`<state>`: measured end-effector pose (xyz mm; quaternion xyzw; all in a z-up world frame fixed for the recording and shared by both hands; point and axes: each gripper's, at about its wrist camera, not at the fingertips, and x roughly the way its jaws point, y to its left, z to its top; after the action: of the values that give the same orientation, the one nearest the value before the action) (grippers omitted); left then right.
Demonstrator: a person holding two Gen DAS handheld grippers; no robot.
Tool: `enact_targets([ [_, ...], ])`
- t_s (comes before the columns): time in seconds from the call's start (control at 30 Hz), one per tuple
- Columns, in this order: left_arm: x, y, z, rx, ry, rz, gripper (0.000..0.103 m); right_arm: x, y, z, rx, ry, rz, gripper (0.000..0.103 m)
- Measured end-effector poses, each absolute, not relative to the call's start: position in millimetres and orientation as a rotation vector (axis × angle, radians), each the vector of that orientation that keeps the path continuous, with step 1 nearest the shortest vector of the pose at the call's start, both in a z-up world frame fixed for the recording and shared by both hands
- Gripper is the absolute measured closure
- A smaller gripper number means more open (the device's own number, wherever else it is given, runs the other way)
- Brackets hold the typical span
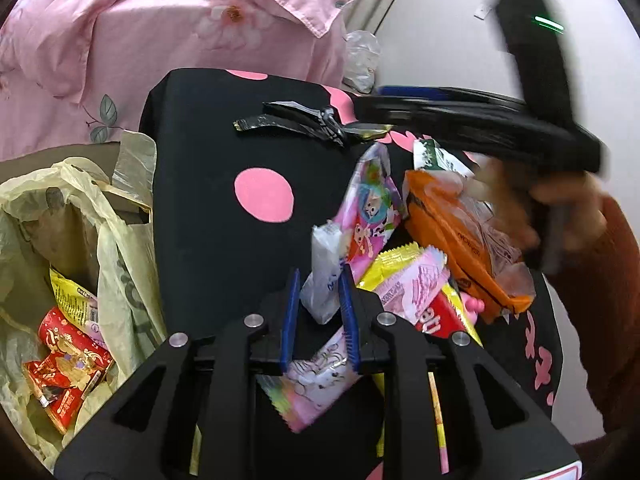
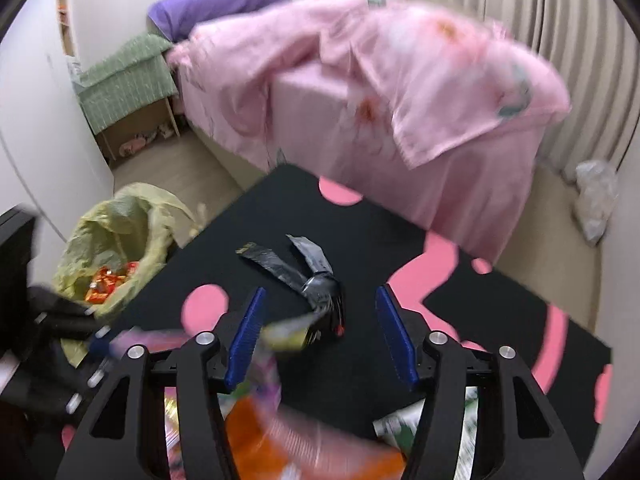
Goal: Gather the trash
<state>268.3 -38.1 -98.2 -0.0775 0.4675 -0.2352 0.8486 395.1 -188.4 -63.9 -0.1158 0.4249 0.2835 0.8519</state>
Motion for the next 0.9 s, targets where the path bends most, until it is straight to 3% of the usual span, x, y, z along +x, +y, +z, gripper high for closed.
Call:
enact_targets([
  [0.03,268.5,-37.3,-97.8,-0.165,0.984,-0.499,0.083,401.5,-185.3,-72.6,-0.246,0.927,0.591,0.054],
  [0.1,268.0,-34.2,-97.1,-0.163,0.974,-0.500,0.080,416.1,-180.4,-88.9,-0.238,0.993,0.575,0.069],
  [0.2,262.1,-32.7,-94.4,-0.137,0.945,-0.494,0.067,417.8,-182.6,-95.2,-0.210,1.003,0.573,0.076],
  [0.33,252.6,-27.5,-87.7,-0.118,0.908,-0.514,0.056,390.2,-200.5,-66.5,-0.172,0.895,0.544,0.077],
  [0.6,234.3,-16.7,-82.9,-0.131,0.928,-0.540,0.054,307.1,-254.6,-21.8,-0.139,0.765,0.455,0.077],
  [0.77,219.8,-5.9,-73.8,-0.200,0.896,-0.558,0.046,255.4,-289.2,-23.3,-0.068,0.739,0.396,0.077],
  [0.9,209.1,-4.2,-79.9,-0.219,0.931,-0.555,0.046,214.5,-301.8,-34.6,-0.056,0.736,0.365,0.077],
])
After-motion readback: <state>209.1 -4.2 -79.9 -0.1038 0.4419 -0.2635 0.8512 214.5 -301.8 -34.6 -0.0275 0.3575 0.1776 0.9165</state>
